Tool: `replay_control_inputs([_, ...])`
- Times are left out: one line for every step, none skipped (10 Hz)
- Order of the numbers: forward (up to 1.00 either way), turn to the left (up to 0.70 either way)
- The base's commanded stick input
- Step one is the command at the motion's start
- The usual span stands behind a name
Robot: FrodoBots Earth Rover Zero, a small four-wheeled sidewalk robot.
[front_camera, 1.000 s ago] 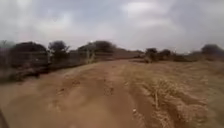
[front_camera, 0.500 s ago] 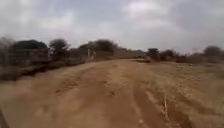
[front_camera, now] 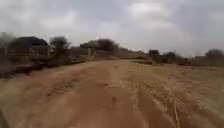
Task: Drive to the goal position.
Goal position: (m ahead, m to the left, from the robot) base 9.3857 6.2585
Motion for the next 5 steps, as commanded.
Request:
replay_control_inputs([0.50,0.00])
replay_control_inputs([0.50,0.00])
replay_control_inputs([0.50,0.00])
replay_control_inputs([0.50,0.00])
replay_control_inputs([0.50,0.00])
